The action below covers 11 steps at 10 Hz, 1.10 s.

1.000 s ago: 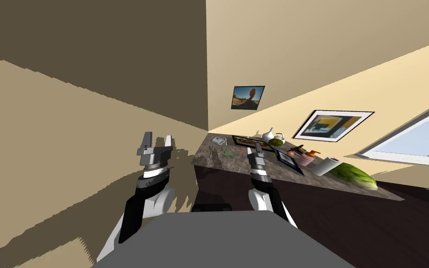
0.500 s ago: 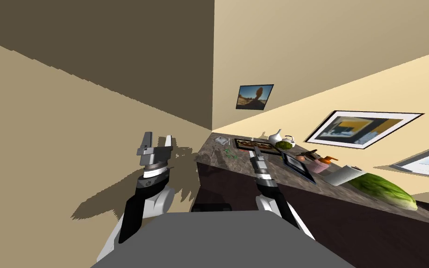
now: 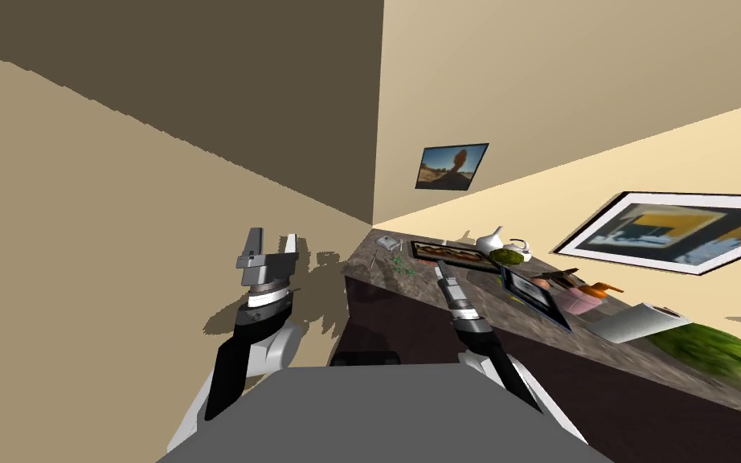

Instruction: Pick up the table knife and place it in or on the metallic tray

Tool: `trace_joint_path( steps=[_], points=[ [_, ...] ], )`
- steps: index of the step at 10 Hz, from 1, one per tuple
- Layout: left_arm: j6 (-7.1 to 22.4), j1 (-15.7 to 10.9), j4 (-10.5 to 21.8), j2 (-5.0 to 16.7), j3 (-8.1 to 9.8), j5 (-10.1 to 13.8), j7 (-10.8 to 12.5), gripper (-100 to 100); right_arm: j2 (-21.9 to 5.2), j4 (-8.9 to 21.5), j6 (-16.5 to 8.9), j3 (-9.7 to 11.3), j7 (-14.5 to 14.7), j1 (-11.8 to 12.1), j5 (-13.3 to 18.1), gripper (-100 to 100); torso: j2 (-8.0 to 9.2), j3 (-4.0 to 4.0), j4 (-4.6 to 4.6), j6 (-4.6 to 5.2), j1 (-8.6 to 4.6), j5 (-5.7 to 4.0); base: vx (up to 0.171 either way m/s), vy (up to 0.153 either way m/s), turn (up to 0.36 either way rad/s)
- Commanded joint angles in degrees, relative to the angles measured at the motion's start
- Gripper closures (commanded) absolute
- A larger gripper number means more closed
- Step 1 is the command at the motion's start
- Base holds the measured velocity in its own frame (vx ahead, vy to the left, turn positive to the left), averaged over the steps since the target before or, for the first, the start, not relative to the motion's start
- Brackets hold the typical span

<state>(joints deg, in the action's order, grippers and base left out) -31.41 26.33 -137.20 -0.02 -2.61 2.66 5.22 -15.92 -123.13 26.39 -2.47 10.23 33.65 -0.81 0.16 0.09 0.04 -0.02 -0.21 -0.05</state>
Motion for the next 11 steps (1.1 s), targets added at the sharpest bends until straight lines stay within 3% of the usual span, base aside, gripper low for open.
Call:
trace_joint_path(
  steps=[1, 4, 6, 7, 8, 9, 11],
  points=[
    [0.0, 0.0, 0.0, 0.0, 0.0, 0.0, 0.0, 0, -2.6, 0.5, 0.3, -0.6, 0.1, 0.6, 0.7, -100, 0.0, 0.0, 0.0, 0.0, 0.0, 0.0, -0.043, -0.043, 0.131],
    [0.0, 0.0, 0.0, 0.0, 0.01, 0.0, 0.0, 0, -8.0, 2.7, 1.6, -3.1, 0.6, 4.3, 4.1, -100, 0.03, 0.02, 0.01, 0.04, -0.03, -0.01, -0.062, -0.046, 0.221],
    [0.0, 0.0, 0.0, 0.0, 0.01, 0.0, 0.0, 0, -10.3, 2.7, 1.6, -3.1, 0.6, 4.3, 4.1, -100, 0.0, 0.01, 0.01, 0.04, 0.01, 0.0, -0.033, -0.024, 0.061],
    [0.0, 0.0, 0.0, 0.0, 0.01, 0.0, 0.0, 0, -12.5, 4.1, 2.3, -4.4, 0.8, 6.3, 6.0, -100, -0.1, -0.05, -0.01, 0.05, 0.08, 0.01, -0.032, -0.021, 0.303],
    [0.0, 0.0, 0.0, 0.0, 0.0, 0.0, 0.0, 0, -14.3, 4.1, 2.3, -4.4, 0.8, 6.3, 6.0, -100, -0.09, -0.05, -0.02, -0.02, 0.05, 0.01, -0.041, -0.035, 0.171],
    [0.0, 0.0, 0.0, 0.0, 0.01, 0.0, 0.0, 0, -16.0, 5.5, 3.0, -5.8, 0.9, 8.4, 8.1, -100, -0.07, -0.04, -0.01, 0.04, 0.02, 0.0, -0.063, -0.034, 0.237],
    [0.0, 0.0, 0.0, 0.0, 0.01, 0.0, 0.0, 0, -18.9, 5.5, 3.0, -5.8, 0.9, 8.4, 8.1, -100, -0.01, 0.0, 0.01, 0.04, -0.01, -0.01, -0.041, -0.03, 0.081]
  ],
)
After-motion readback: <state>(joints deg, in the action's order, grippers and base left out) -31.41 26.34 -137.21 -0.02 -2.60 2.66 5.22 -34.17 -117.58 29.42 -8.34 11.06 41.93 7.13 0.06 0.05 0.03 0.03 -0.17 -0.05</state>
